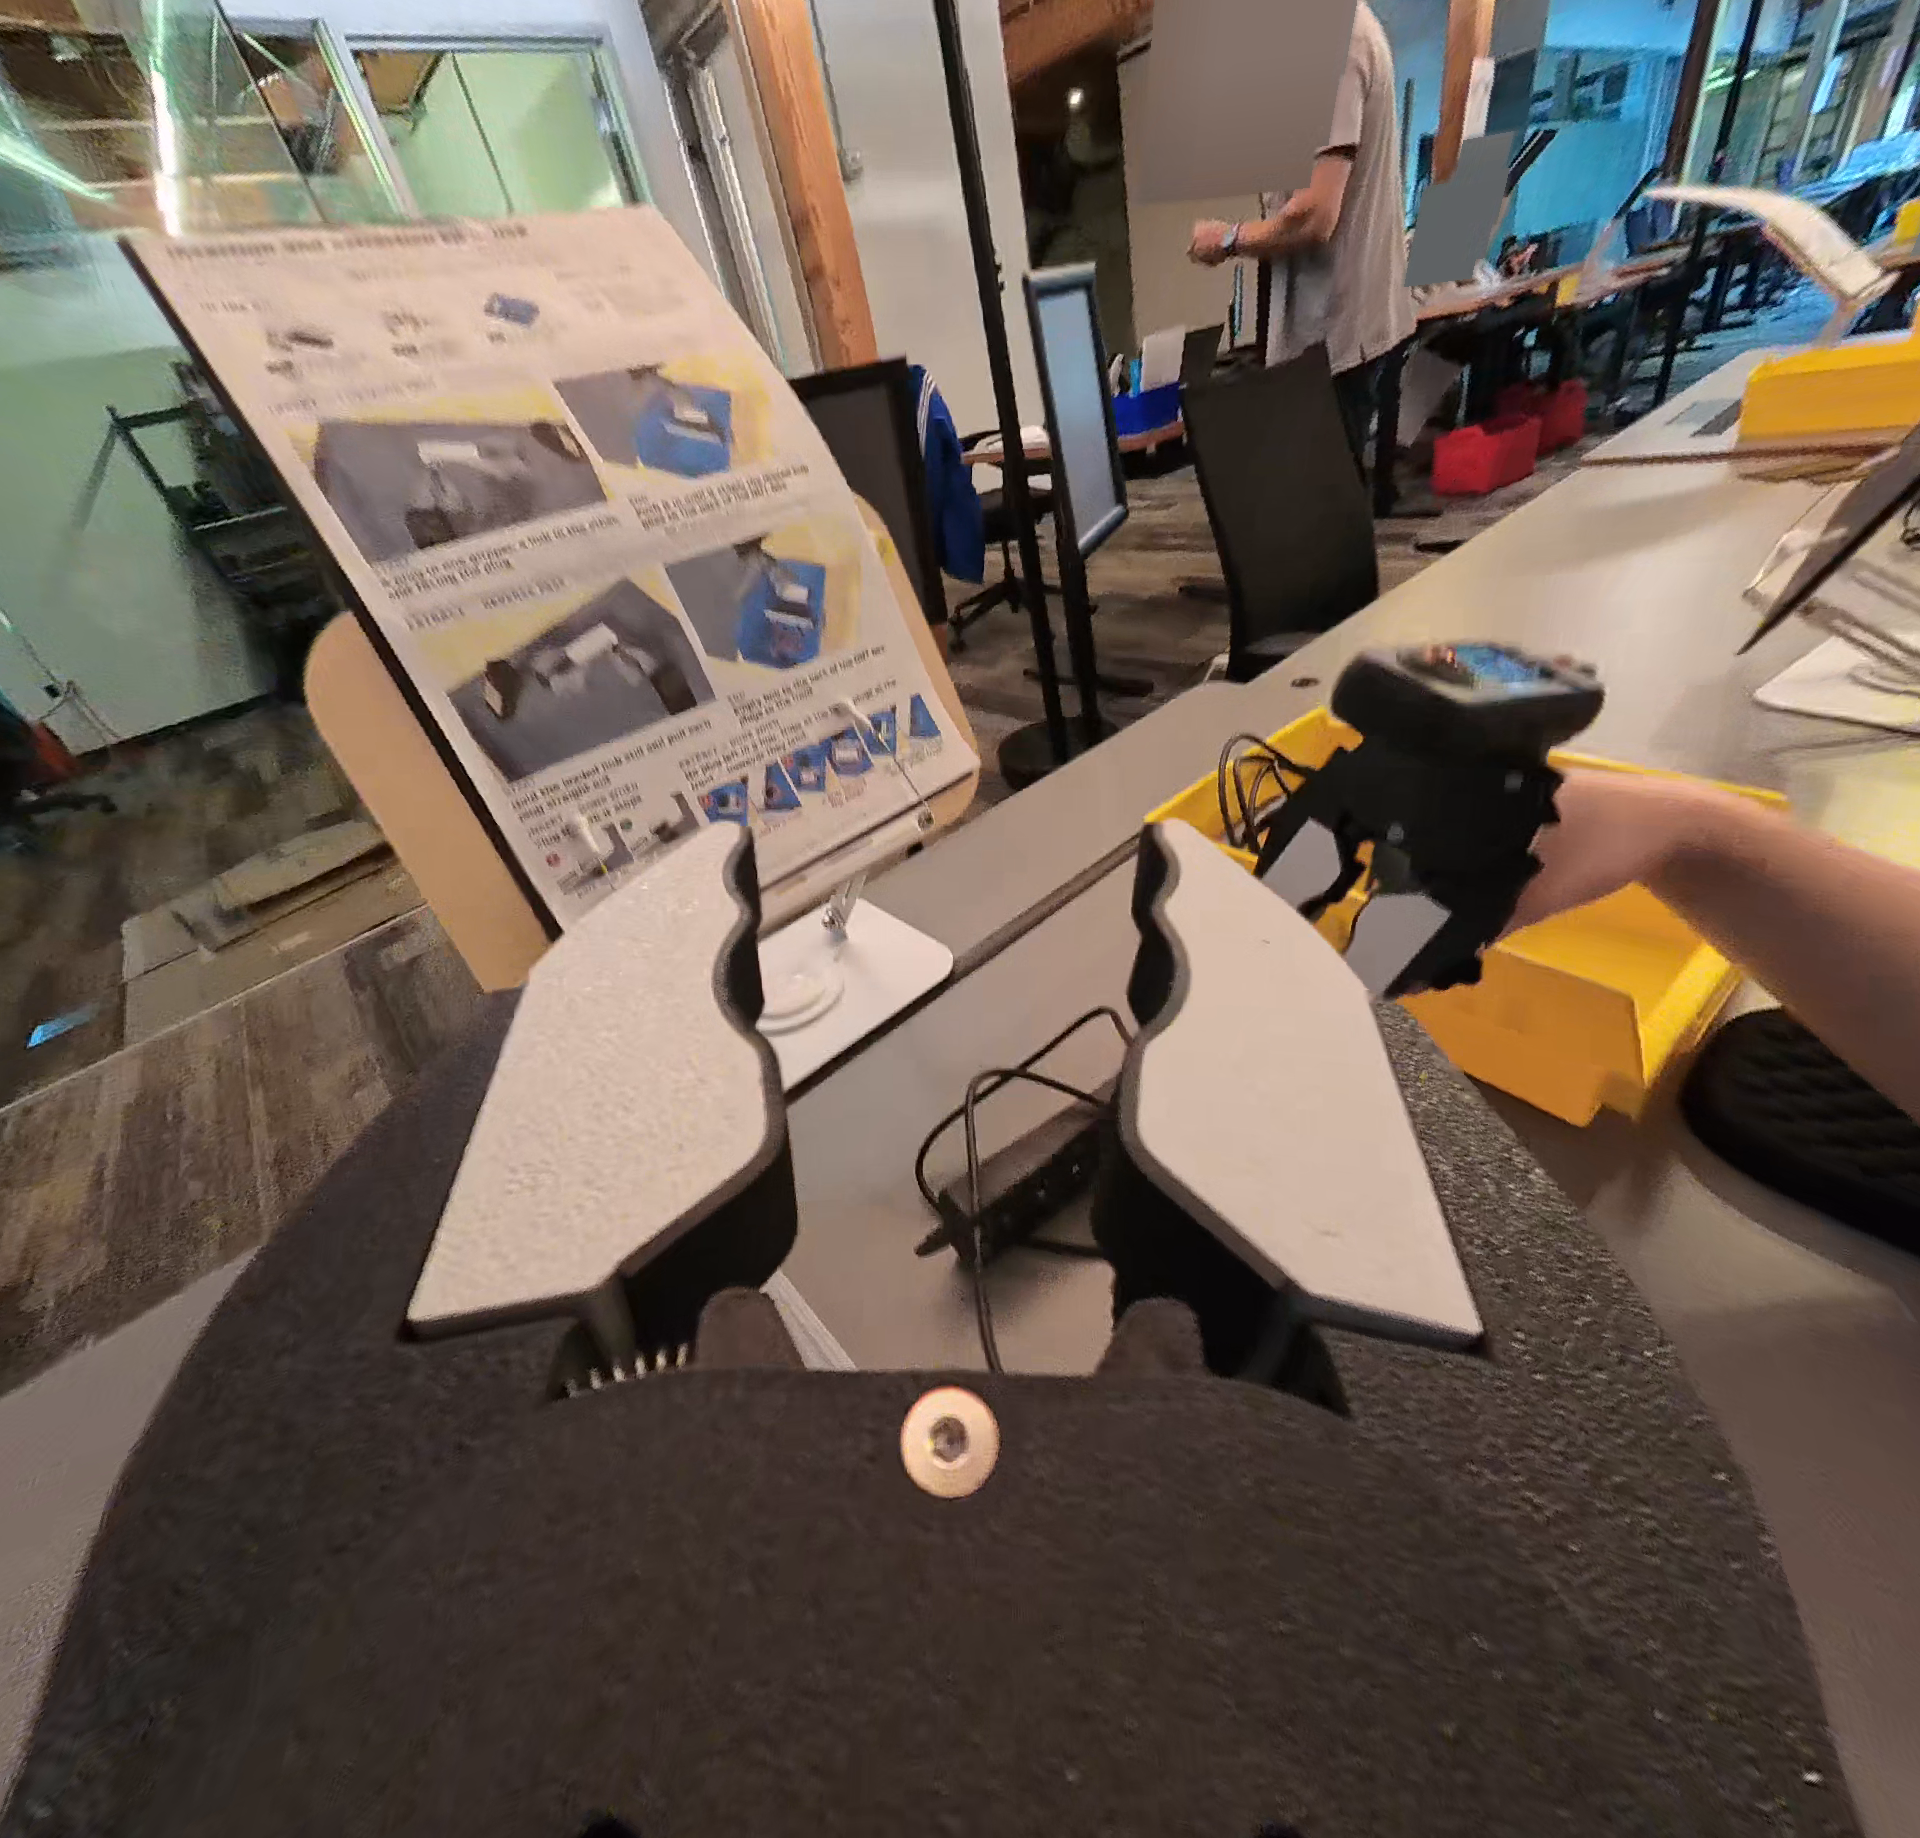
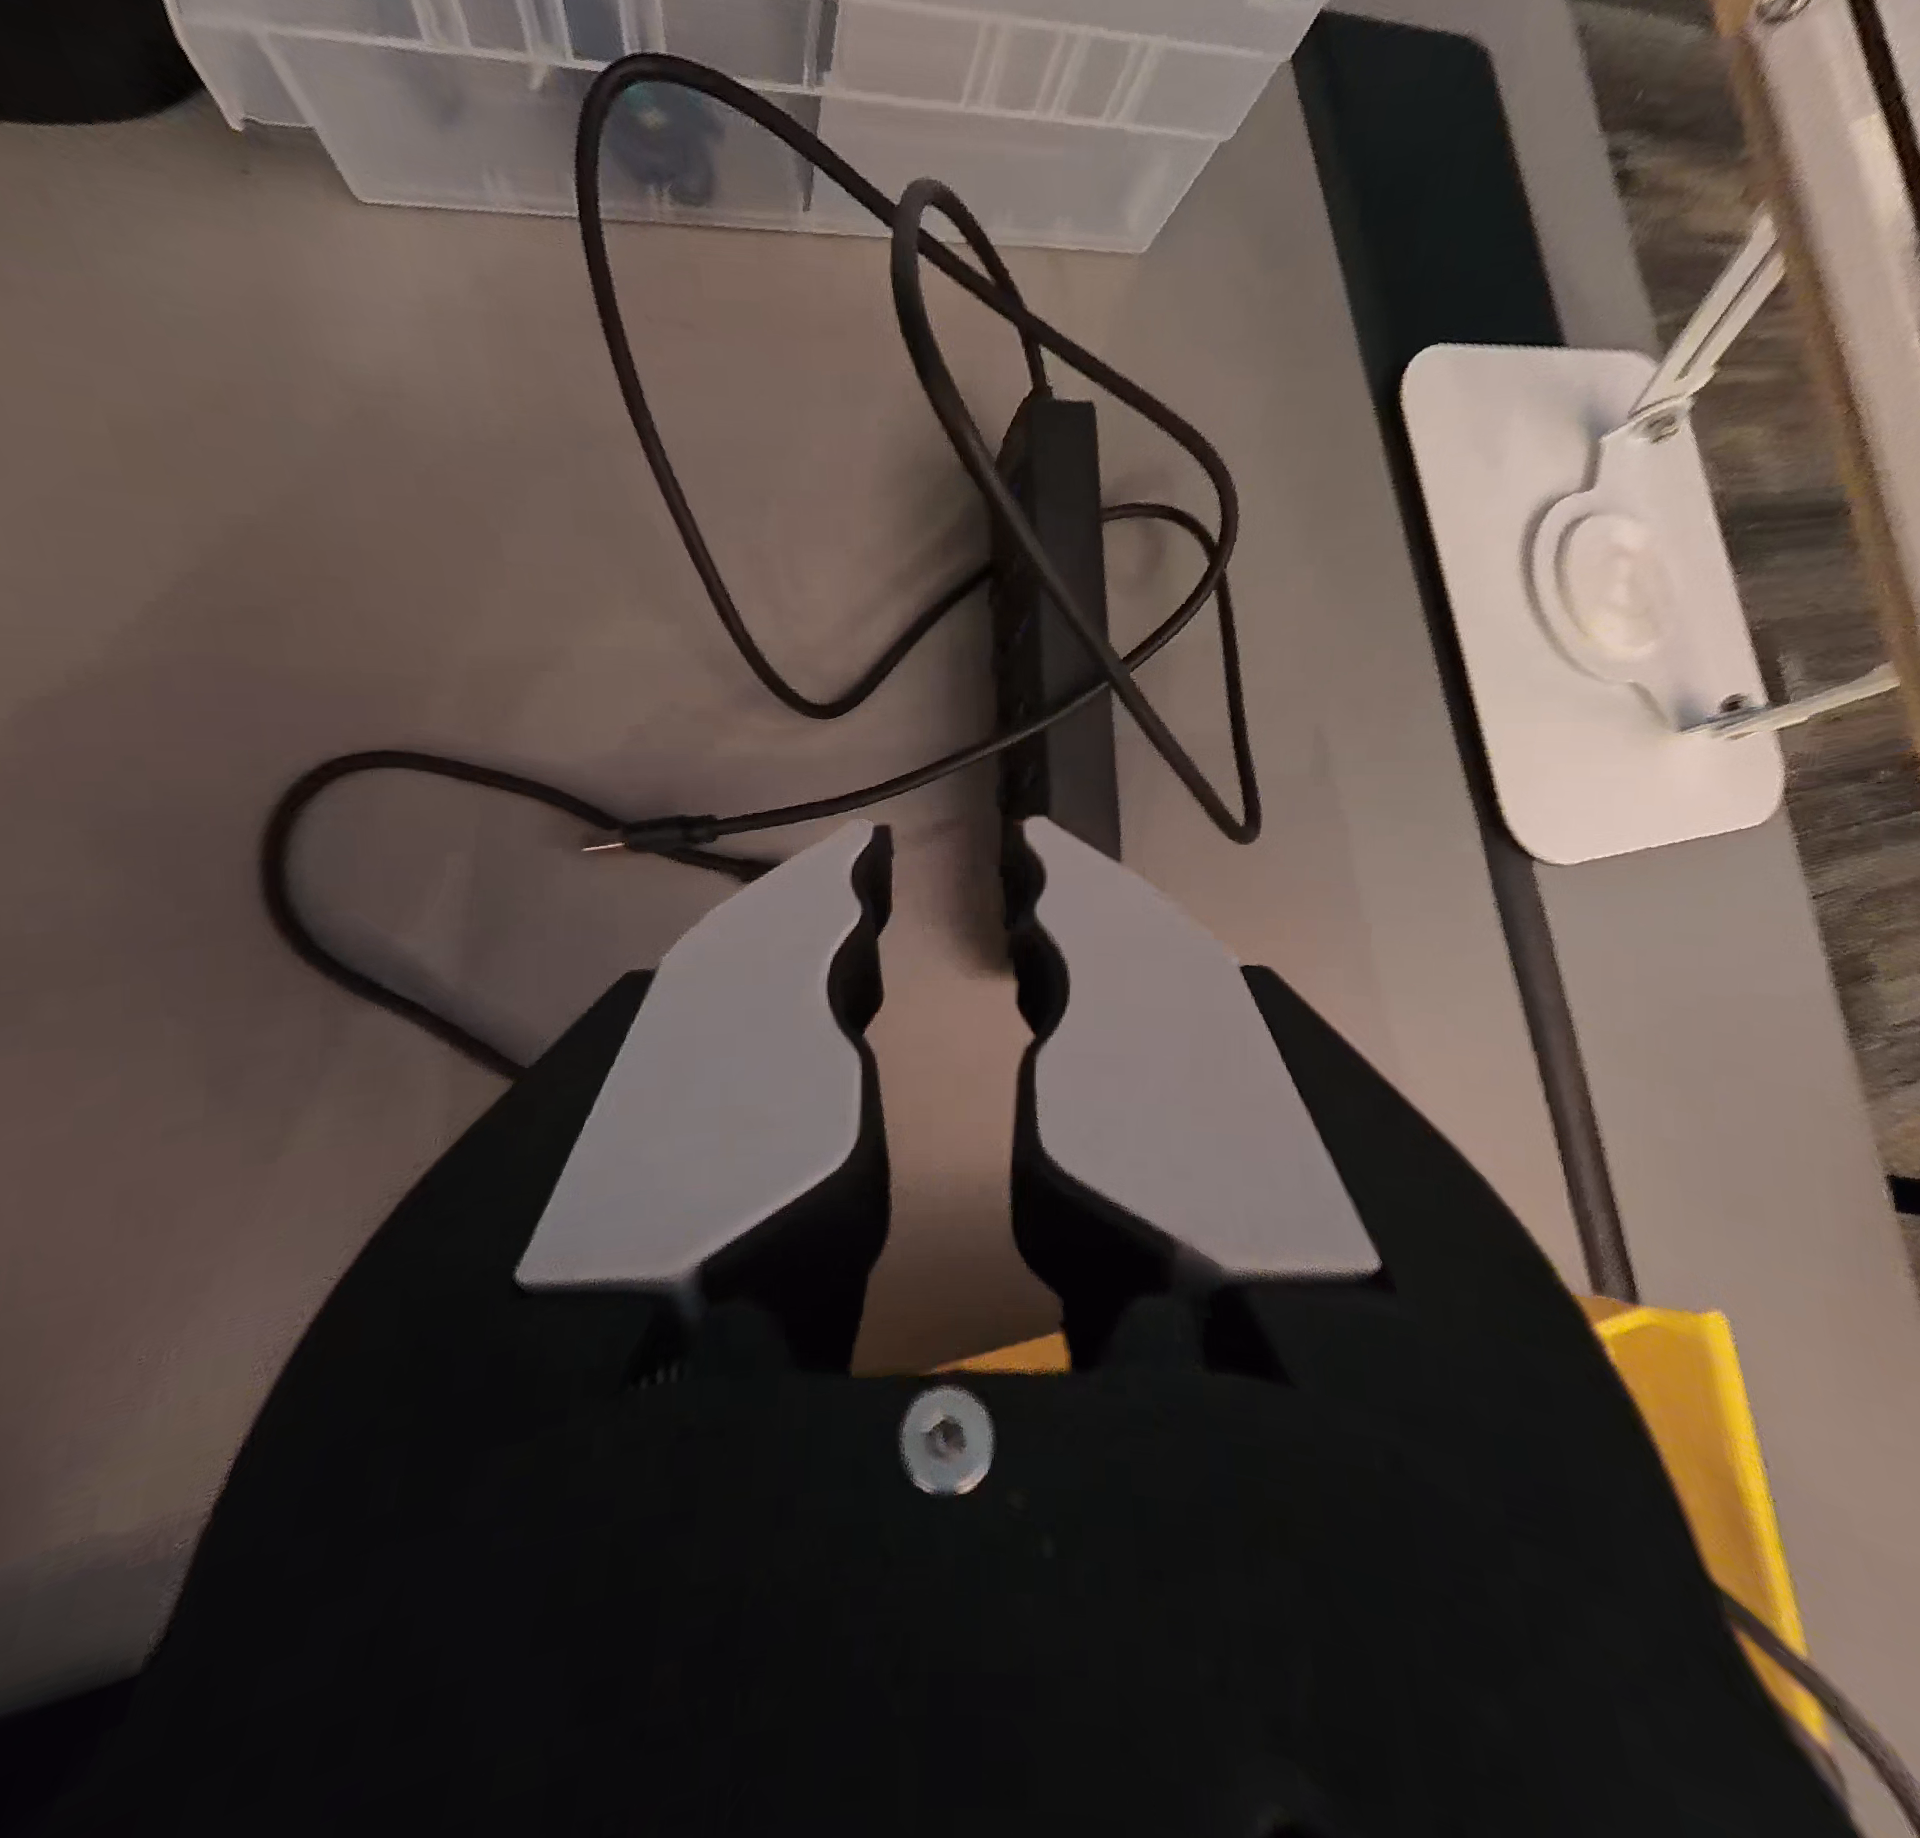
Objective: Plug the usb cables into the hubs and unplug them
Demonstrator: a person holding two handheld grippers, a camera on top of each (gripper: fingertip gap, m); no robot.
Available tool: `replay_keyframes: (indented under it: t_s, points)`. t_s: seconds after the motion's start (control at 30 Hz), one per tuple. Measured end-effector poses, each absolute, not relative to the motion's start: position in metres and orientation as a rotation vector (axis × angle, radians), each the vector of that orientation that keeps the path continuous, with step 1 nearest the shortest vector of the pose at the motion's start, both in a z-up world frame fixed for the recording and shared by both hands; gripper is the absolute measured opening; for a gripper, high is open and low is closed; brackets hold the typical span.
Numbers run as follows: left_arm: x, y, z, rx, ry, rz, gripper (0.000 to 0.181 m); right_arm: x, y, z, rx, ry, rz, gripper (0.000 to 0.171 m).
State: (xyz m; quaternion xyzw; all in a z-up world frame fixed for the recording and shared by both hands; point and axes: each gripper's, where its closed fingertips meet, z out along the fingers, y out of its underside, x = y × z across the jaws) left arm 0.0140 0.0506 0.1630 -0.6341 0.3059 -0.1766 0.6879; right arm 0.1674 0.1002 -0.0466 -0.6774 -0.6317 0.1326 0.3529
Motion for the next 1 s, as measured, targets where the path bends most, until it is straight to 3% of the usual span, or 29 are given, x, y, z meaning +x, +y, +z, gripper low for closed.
replay_keyframes:
  t_s: [0.27,0.57,0.67,1.0]
  points:
    - [0.005,0.067,0.177,-1.353,0.659,-0.578,0.061,0.172,0.135,-0.091,-1.753,-1.91,0.062,0.04]
    - [-0.026,0.072,0.175,-1.365,0.649,-0.443,0.061,0.179,0.155,-0.141,-1.887,-2.099,-0.07,0.04]
    - [-0.035,0.073,0.176,-1.364,0.627,-0.475,0.06,0.181,0.159,-0.151,-1.911,-2.142,-0.109,0.032]
    - [-0.036,0.078,0.159,-1.443,0.66,-0.507,0.057,0.19,0.13,-0.1,-2.475,-1.792,0.482,0.027]
